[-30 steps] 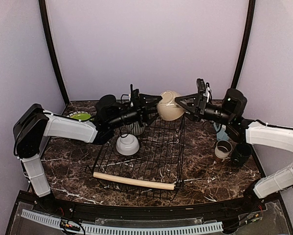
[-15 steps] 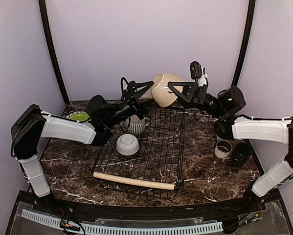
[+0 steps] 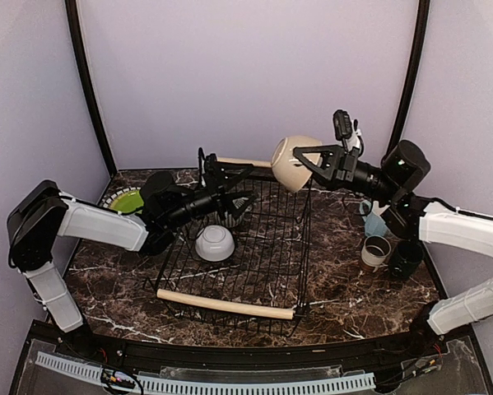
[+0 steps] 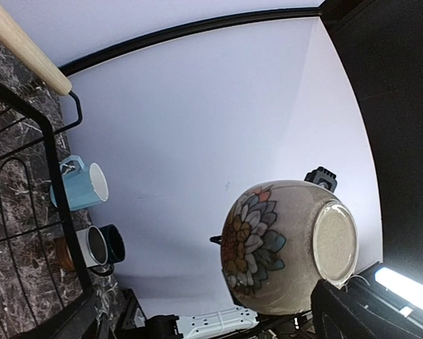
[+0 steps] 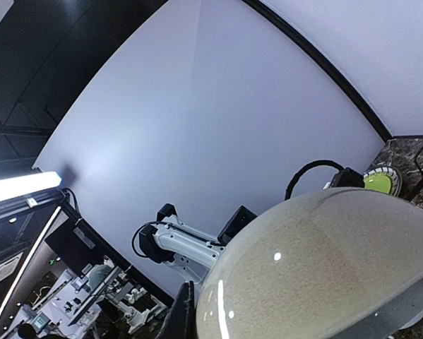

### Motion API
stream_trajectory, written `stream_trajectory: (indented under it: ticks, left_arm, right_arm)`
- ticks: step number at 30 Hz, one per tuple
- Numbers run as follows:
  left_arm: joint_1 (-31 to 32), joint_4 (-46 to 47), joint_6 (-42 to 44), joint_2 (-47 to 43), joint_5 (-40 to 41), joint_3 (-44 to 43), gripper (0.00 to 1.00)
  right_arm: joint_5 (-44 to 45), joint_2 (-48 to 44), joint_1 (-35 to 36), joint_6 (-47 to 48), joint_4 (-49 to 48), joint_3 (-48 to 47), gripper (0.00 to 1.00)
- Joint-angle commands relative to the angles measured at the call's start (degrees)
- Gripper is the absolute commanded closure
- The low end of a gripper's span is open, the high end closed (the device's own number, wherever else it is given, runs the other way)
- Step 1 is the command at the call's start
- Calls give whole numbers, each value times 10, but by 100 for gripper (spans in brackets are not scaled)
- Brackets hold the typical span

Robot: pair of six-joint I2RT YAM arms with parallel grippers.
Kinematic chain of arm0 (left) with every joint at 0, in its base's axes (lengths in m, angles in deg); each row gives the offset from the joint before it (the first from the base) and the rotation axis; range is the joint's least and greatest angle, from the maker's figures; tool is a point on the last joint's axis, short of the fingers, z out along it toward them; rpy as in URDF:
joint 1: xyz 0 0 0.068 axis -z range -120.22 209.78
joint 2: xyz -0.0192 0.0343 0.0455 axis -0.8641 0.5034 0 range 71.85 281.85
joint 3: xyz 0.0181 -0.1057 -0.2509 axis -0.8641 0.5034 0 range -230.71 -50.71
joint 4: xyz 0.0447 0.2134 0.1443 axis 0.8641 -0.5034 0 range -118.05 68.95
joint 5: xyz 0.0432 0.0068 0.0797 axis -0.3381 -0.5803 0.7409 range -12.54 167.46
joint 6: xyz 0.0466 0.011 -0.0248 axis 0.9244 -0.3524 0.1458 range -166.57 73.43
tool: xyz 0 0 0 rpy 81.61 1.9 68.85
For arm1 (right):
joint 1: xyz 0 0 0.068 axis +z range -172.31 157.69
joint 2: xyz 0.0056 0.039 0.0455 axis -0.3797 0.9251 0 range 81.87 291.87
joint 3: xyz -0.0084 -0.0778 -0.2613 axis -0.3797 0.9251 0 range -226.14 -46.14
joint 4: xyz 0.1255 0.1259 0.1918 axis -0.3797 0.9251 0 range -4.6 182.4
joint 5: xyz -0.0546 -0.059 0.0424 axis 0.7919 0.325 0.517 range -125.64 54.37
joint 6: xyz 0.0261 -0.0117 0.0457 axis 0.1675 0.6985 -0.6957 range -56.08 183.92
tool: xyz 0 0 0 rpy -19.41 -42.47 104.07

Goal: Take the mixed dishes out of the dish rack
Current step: Pass from the left arm to the right, then place the bowl at the center of the board.

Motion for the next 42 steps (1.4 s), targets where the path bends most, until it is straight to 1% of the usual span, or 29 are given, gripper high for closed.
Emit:
stream_trajectory:
  ticks: [1,4,5,6,7,8,9,13,16,19,24,31,36,42]
  left_arm:
    - [-15,-116,111,-77,-7,17,1]
    - [-23,-192,160,-118,-1,21,1]
    - [-25,-237,193,-142,3,21,1]
    - [-26,-261,209,-154,13,19,1]
    - [-27,-310,243,-176,20,14,1]
    - [-27,-332,259,-186,34,13,1]
    - [-27,-376,286,-206,41,9,1]
    - [-27,-472,352,-256,86,4,1]
    - [-27,-509,379,-279,117,4,1]
    - [-26,-535,393,-291,126,-2,1]
    - [-27,-542,392,-296,125,1,1]
    - [-27,-548,386,-304,125,13,1]
    - [-27,-560,381,-312,124,16,1]
    - [-26,-567,375,-322,126,25,1]
  right_arm:
    - [84,-92,-7,139,176,-8,100]
    - [184,-143,-7,249,370,-32,100]
    - [216,-153,-8,273,428,-40,100]
    - [243,-162,-8,295,473,-44,100]
    - [262,-170,-8,311,507,-43,100]
    - [276,-175,-8,323,538,-42,100]
    - [286,-177,-8,333,565,-42,100]
    - [317,-169,-8,367,667,-48,100]
    - [351,-150,-8,390,719,-59,100]
    - [405,-110,-8,397,778,-91,100]
    - [446,-30,-8,415,821,-122,100]
    - [491,66,-14,468,792,-142,100]
    - [475,123,-52,482,780,-167,100]
    - [462,206,-75,490,787,-200,100]
